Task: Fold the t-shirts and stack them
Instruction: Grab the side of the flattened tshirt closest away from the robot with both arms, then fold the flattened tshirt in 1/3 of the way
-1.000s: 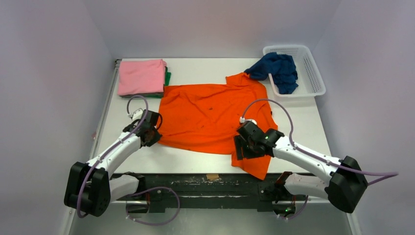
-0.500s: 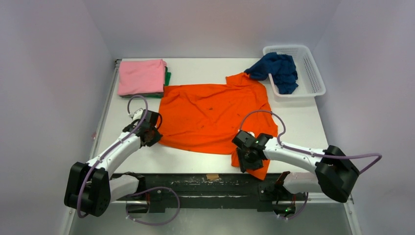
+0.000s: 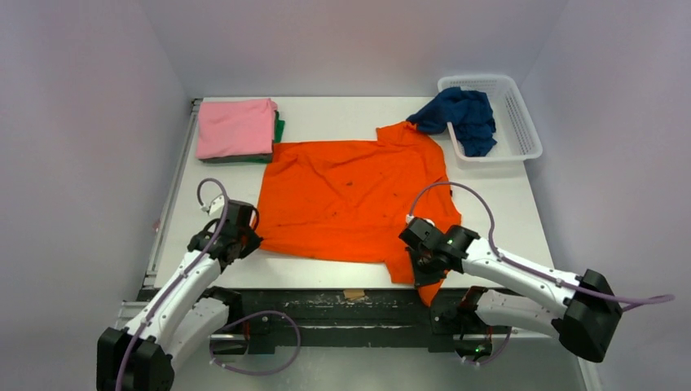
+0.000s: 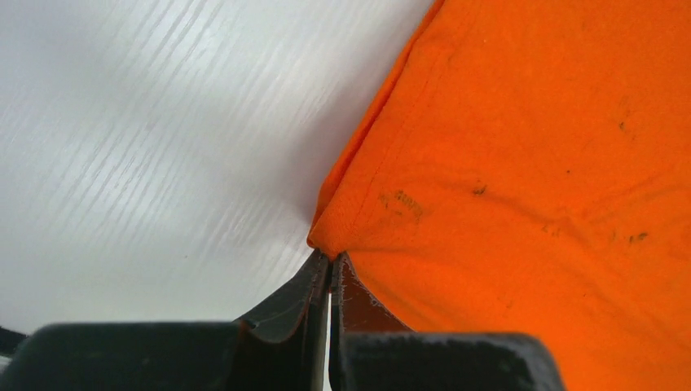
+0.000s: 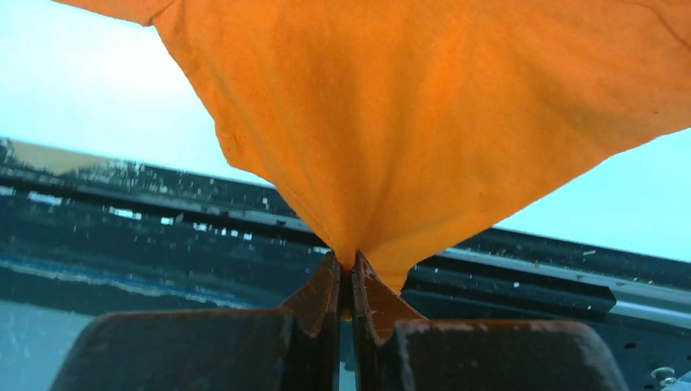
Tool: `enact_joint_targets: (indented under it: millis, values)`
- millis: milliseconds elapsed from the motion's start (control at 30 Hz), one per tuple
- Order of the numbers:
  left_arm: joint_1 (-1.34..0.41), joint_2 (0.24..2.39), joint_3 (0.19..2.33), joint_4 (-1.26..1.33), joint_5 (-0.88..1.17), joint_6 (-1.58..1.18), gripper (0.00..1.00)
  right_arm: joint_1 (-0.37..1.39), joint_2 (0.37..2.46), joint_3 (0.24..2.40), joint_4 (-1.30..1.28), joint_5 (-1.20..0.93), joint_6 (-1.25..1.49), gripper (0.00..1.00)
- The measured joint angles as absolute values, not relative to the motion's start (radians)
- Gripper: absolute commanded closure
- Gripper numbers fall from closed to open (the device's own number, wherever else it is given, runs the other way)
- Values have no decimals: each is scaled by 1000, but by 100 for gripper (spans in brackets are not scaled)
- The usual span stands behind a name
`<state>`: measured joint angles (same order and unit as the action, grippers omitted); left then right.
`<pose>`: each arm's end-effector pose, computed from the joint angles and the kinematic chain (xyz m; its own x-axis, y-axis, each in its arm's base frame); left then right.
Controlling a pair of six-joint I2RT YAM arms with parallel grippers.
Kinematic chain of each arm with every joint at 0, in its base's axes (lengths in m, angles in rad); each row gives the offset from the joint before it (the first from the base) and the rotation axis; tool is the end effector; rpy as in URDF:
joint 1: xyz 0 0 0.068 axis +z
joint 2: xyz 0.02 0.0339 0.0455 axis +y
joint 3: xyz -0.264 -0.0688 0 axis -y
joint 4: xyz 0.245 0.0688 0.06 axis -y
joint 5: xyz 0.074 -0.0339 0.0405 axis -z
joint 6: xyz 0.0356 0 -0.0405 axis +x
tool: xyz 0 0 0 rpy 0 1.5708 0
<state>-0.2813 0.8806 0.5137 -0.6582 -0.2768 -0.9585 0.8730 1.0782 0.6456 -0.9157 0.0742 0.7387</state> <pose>0.1548 -0.0346 0.1927 -0.5790 -0.6521 -0.4895 -0.5968 0.7479 -0.2905 0.1093 0.1262 0.1911 -0.9708 -0.1127 -0.2118 -0.1352 0.9862 0.0951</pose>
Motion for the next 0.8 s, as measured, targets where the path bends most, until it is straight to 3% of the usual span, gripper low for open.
enact_joint_targets:
  millis: [333,600,800]
  values:
    - [-281,683,398,-767,-223,-998,100,903,947,601,-1025,-14,744,100]
    - [-281,817,453,-744,-192,-996,100,893,978,707,-1018,103,763,100]
    - [-281,930,570,-688,-198,-983,100,757,1056,826,-942,228,709,100]
